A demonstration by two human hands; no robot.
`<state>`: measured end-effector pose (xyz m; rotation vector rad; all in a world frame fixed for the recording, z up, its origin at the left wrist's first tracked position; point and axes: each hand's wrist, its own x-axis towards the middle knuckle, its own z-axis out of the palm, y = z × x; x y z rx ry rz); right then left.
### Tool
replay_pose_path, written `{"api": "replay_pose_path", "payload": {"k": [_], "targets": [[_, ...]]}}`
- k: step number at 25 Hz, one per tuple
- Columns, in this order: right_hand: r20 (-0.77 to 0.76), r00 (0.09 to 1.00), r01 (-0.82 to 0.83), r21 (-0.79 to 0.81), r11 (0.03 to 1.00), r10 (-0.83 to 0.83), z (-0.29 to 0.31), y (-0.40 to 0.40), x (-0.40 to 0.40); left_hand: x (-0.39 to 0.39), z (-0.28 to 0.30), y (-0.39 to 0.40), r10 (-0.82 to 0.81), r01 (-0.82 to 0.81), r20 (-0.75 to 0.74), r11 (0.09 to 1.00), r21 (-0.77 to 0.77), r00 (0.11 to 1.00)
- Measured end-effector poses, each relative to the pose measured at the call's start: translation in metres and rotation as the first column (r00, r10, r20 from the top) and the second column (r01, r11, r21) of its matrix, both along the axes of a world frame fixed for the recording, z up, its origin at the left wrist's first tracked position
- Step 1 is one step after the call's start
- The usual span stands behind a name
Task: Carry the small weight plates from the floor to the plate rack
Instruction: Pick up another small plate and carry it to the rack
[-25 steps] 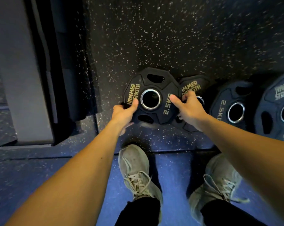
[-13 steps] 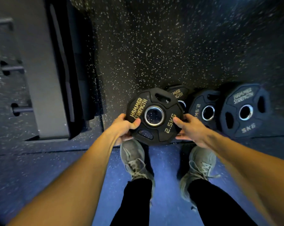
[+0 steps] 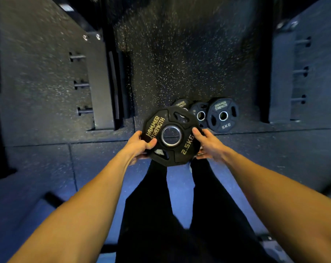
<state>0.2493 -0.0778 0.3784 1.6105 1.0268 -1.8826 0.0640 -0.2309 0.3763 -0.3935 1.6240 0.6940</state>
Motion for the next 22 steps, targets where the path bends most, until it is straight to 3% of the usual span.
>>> {"api": "replay_pose_path", "payload": {"k": [3, 7, 10, 15, 22], "targets": [[-0.076, 0.992, -0.1, 0.034, 0.994, 0.103, 0.07, -0.003, 0.006, 0.019, 0.073, -0.02, 0.045, -0.042, -0.091, 0.999, 0.03, 0.995], [-0.155, 0.944, -0.277, 0.108, 0.955, 0.291, 0.122, -0.004, 0.01, 0.06, 0.13, -0.052, 0.203, -0.187, -0.219, 0.978, 0.091, 0.954], [-0.176, 0.819, -0.5, 0.248, 0.83, 0.546, 0.142, -0.014, 0.006, 0.106, 0.15, -0.091, 0.377, -0.365, -0.249, 0.926, 0.093, 0.892], [-0.178, 0.592, -0.731, 0.292, 0.617, 0.786, 0.172, -0.07, -0.01, 0.172, 0.175, -0.158, 0.695, -0.694, -0.264, 0.711, 0.114, 0.669], [-0.177, 0.372, -0.852, 0.323, 0.411, 0.911, 0.196, -0.213, -0.047, 0.205, 0.192, -0.275, 0.899, -0.896, -0.287, 0.395, 0.203, 0.331]]}}
